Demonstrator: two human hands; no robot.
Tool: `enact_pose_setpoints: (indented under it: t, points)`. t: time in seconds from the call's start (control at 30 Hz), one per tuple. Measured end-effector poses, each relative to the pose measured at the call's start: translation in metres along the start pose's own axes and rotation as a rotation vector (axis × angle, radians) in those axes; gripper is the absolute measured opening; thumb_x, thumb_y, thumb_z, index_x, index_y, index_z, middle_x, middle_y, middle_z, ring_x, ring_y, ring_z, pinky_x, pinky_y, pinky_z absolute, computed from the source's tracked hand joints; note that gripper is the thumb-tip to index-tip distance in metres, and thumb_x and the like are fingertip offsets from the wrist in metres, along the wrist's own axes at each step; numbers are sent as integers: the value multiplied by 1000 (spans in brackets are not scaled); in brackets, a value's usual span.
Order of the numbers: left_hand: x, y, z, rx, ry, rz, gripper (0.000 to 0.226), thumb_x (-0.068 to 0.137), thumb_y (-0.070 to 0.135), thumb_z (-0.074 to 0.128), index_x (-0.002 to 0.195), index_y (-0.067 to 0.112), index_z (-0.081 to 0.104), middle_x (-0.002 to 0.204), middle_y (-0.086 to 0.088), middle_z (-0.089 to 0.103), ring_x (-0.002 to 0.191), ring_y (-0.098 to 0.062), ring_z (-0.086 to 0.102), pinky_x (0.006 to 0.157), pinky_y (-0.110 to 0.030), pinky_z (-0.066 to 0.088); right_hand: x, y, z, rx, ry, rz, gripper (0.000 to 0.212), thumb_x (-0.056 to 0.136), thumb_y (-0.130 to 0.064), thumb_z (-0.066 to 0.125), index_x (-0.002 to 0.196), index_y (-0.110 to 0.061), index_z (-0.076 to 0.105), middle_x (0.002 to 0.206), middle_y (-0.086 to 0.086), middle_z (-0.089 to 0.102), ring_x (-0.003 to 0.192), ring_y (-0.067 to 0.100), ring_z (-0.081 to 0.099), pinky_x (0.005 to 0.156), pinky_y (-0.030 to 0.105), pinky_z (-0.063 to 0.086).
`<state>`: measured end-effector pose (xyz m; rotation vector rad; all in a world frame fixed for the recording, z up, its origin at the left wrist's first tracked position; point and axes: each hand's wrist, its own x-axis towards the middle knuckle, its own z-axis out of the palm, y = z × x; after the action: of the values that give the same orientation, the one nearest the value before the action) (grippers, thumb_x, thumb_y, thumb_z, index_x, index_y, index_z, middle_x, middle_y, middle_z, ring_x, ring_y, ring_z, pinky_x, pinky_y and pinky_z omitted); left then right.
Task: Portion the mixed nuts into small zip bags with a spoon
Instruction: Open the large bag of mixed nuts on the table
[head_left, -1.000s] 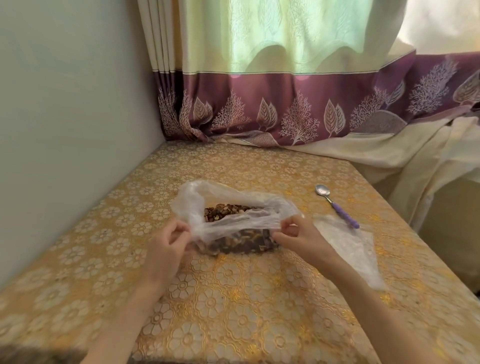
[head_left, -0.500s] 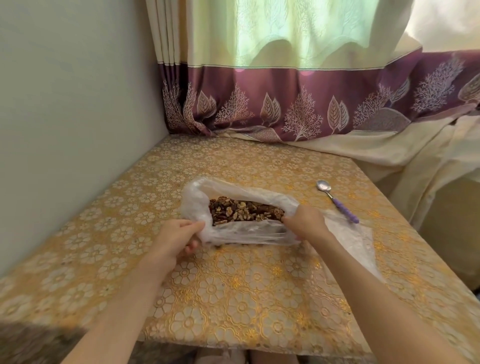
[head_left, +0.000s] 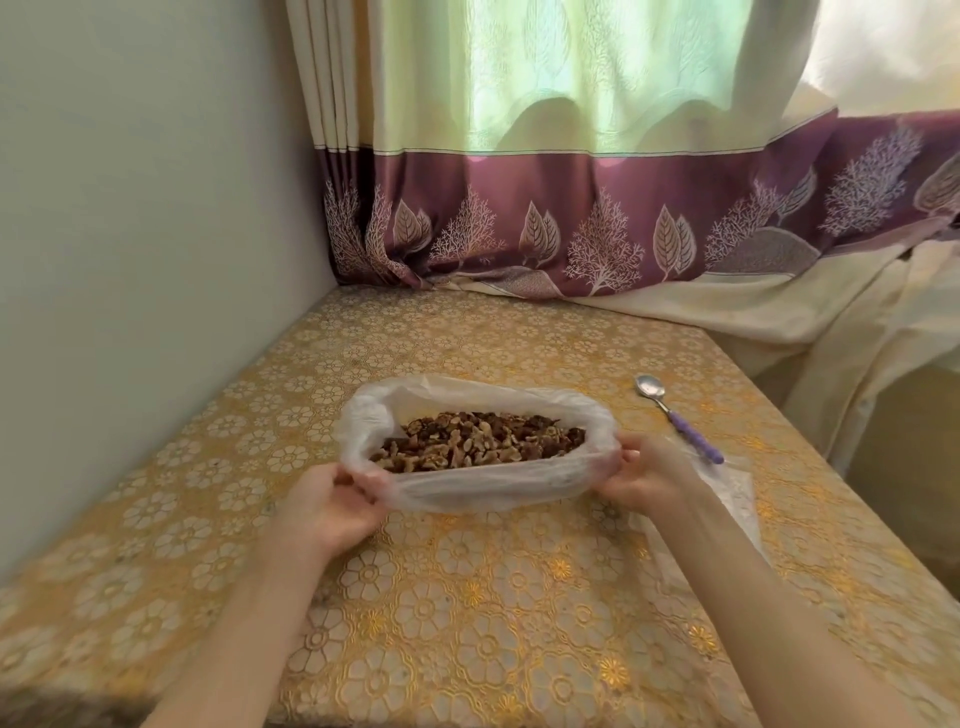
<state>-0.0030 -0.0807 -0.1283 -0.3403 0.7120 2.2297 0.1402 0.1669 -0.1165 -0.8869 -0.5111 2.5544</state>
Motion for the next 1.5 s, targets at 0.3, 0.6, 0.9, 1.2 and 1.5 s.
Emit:
enact_pose_setpoints:
  t: [0.3, 0.6, 0.9, 1.2, 1.5]
  points:
    - [7, 24, -2, 1217, 411, 830, 37, 95, 36, 45, 129, 23, 38, 122, -5, 49, 103, -21, 53, 83, -38, 47, 2, -2, 0, -1209, 264, -978, 21, 89, -16, 61, 109, -11, 57, 115, 10, 54, 106, 23, 53, 88, 33, 42]
    - [42, 13, 32, 2037, 0, 1047, 41, 88, 26, 61, 127, 23, 52, 134, 5, 48, 121, -10, 43, 103, -29, 32, 37, 8, 13, -1852, 126, -1094, 27, 96, -15, 51, 119, -12, 63, 114, 6, 67, 103, 22, 60, 79, 30, 44]
    - [84, 50, 40, 1255, 92, 361, 20, 90, 0, 48, 103, 3, 63, 95, -14, 67, 85, -30, 64, 76, -35, 51, 71, -38, 50, -1196, 83, -251, 32, 93, -8, 51, 119, 10, 52, 108, 23, 59, 93, 30, 60, 78, 41, 52]
    - [114, 55, 42, 948, 96, 108, 25, 87, -8, 49, 105, 5, 60, 107, -20, 60, 66, -23, 56, 46, -25, 54, 101, -48, 51, -1052, 32, -43, 27, 92, -5, 53, 116, 7, 53, 95, 19, 62, 71, 27, 69, 66, 39, 59]
    - [105, 46, 56, 2043, -237, 681, 28, 90, 33, 56, 118, 30, 59, 112, 19, 57, 90, -3, 60, 64, -10, 46, 82, -26, 40, -2181, -60, -830, 36, 93, -45, 51, 109, -17, 67, 109, -2, 58, 101, 17, 52, 86, 35, 45]
